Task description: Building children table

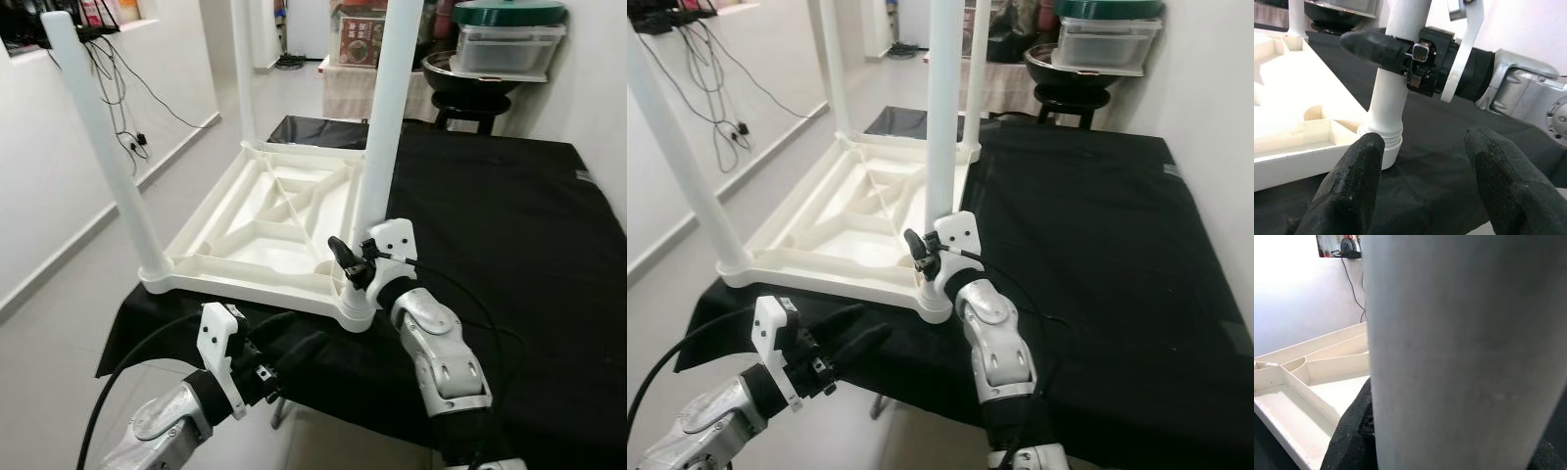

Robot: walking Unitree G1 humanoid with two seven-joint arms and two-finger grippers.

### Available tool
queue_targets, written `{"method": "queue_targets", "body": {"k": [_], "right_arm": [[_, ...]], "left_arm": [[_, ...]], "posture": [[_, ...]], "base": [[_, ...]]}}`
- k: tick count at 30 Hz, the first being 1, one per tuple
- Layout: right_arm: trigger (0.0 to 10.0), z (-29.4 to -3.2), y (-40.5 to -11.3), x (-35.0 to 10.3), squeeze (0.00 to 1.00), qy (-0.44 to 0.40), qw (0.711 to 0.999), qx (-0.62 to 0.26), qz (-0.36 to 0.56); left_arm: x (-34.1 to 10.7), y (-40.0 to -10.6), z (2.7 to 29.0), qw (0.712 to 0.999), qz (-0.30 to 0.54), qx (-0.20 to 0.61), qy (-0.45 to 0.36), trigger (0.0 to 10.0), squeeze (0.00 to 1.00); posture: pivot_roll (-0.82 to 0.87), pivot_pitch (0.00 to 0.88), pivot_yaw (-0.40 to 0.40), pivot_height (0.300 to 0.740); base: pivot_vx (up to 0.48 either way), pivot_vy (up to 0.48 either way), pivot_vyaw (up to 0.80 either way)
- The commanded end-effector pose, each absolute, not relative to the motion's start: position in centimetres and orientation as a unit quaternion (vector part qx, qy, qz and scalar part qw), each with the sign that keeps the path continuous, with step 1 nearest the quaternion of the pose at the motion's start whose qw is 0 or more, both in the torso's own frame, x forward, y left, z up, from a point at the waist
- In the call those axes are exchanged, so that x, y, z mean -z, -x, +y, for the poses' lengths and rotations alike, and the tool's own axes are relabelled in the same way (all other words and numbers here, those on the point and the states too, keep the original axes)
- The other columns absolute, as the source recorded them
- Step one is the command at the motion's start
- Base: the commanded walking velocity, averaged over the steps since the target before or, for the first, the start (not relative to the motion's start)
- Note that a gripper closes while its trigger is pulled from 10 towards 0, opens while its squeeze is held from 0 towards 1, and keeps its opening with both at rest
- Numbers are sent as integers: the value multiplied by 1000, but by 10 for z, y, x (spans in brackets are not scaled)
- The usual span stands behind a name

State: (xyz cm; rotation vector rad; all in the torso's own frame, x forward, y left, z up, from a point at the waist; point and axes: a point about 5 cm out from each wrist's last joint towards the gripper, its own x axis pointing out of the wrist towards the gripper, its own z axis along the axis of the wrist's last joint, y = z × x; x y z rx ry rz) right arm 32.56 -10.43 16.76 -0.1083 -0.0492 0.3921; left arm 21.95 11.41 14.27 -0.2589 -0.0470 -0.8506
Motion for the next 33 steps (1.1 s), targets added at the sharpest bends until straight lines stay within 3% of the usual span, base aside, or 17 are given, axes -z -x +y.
{"method": "queue_targets", "body": {"k": [1,3,4,6,7,8,9,11,13,14,20,30,31,33], "right_arm": [[0,-107,-323,-145,0,100,977,-183,32],[0,-107,-323,-145,0,91,979,-181,35],[10000,-107,-324,-146,0,71,980,-182,44],[10000,-105,-325,-150,0,30,976,-213,42],[10000,-104,-325,-154,859,8,969,-246,35],[10000,-102,-325,-159,1000,-7,957,-290,23],[10000,-102,-325,-165,1000,-8,937,-350,12],[10000,-102,-324,-168,1000,-3,922,-387,7],[10000,-113,-325,-181,957,41,879,-475,-14],[10000,-117,-325,-185,0,61,861,-504,-20],[10000,-130,-334,-193,0,74,826,-558,-7],[10000,-137,-352,-200,0,65,816,-574,-5],[0,-142,-357,-201,0,57,813,-579,-1],[0,-146,-358,-202,0,54,813,-580,1]], "left_arm": [[-142,-221,116,903,-22,411,125,10000,0],[-142,-222,116,904,-23,409,125,10000,0],[-142,-223,116,905,-24,407,125,10000,0],[-142,-223,116,905,-24,406,125,10000,0],[-142,-223,116,905,-24,405,124,10000,0],[-142,-223,116,905,-24,405,124,10000,0],[-142,-223,116,905,-23,406,124,10000,0],[-142,-223,116,905,-22,406,124,10000,0],[-142,-222,116,905,-22,407,124,10000,0],[-142,-222,116,905,-22,407,124,10000,0],[-143,-220,115,905,-22,406,125,10000,0],[-142,-217,114,905,-20,405,125,10000,0],[-142,-217,114,905,-19,407,125,10000,0],[-142,-216,113,904,-18,408,125,10000,0]], "posture": [[-38,56,-15,740],[-37,55,-15,740],[-27,55,-15,740],[-20,53,-10,740],[-13,52,-5,740],[-10,51,-6,740],[-5,53,-7,740],[-5,53,-7,740],[-1,55,-11,740],[1,56,-13,740],[17,63,-23,740],[32,69,-23,740],[36,72,-23,740],[37,72,-24,740]], "base": [[0,0,0],[0,0,0],[0,0,0],[0,0,0],[0,0,0],[0,0,0],[0,0,0],[0,0,0],[0,0,0],[0,0,0],[0,0,0],[0,0,0],[0,0,0],[0,0,0]]}}
